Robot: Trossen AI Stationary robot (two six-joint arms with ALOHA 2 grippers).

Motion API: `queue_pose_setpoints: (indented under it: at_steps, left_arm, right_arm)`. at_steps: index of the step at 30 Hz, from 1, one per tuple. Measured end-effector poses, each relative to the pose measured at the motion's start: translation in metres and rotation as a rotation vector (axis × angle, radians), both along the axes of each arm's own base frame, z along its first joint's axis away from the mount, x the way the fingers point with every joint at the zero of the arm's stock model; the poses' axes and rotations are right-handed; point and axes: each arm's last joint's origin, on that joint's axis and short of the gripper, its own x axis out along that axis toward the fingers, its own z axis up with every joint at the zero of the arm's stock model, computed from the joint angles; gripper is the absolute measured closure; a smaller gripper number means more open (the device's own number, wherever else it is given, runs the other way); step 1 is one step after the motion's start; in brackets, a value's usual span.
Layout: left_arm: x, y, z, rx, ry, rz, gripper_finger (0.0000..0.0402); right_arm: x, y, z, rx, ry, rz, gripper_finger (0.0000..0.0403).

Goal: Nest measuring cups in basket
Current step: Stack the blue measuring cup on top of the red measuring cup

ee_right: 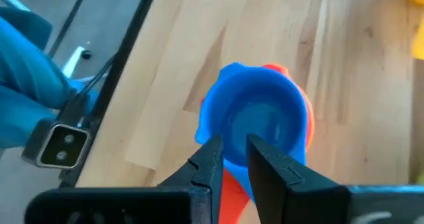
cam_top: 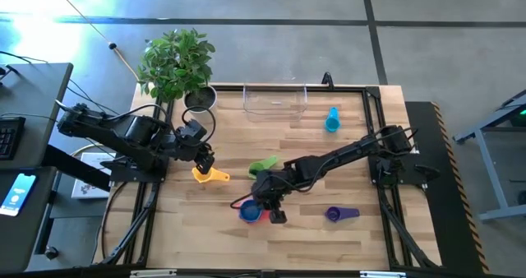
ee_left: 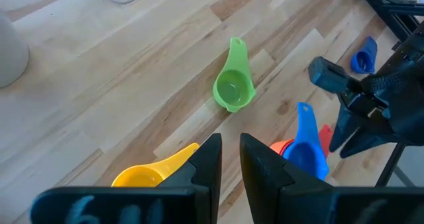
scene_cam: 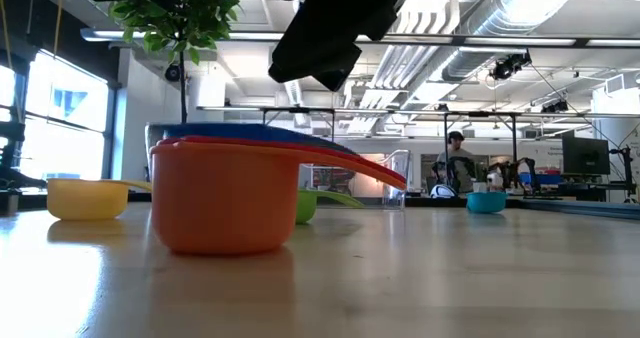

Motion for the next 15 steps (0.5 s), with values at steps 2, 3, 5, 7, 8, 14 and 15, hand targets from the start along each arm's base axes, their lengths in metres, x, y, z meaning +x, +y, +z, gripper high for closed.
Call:
queue_pose_setpoints:
  at_steps: [2,3,5,7,8,14,15]
  left_arm:
    - [0.000,0.000,0.000,0.000,0.000,0.000,0.0355]
    - [0.000,0.000,0.000,0.000,0.000,0.000,0.0355]
    - [0.000,0.000,0.000,0.000,0.000,0.000,0.0355]
    - [0.000,0.000,0.000,0.001,0.000,-0.001,0.0355]
    - [0.000,0.000,0.000,0.002,0.001,-0.003,0.0355]
    - [0.000,0.000,0.000,0.016,0.006,-0.021,0.0355]
    - [0.000,0.000,0.000,0.017,0.006,-0.022,0.0355]
  right_arm:
    - [0.001,-0.002,0.000,-0.030,-0.004,-0.051,0.0343]
    - [0.001,-0.004,0.000,-0.042,-0.006,-0.078,0.0343]
    - [0.002,-0.010,-0.001,-0.047,0.003,-0.120,0.0343]
    - [0.003,-0.016,-0.001,-0.049,0.015,-0.141,0.0343]
    - [0.003,-0.019,-0.002,-0.053,0.021,-0.147,0.0343]
    - [0.008,-0.038,-0.016,-0.055,0.082,-0.169,0.0343]
    - [0.009,-0.040,-0.022,-0.055,0.102,-0.169,0.0343]
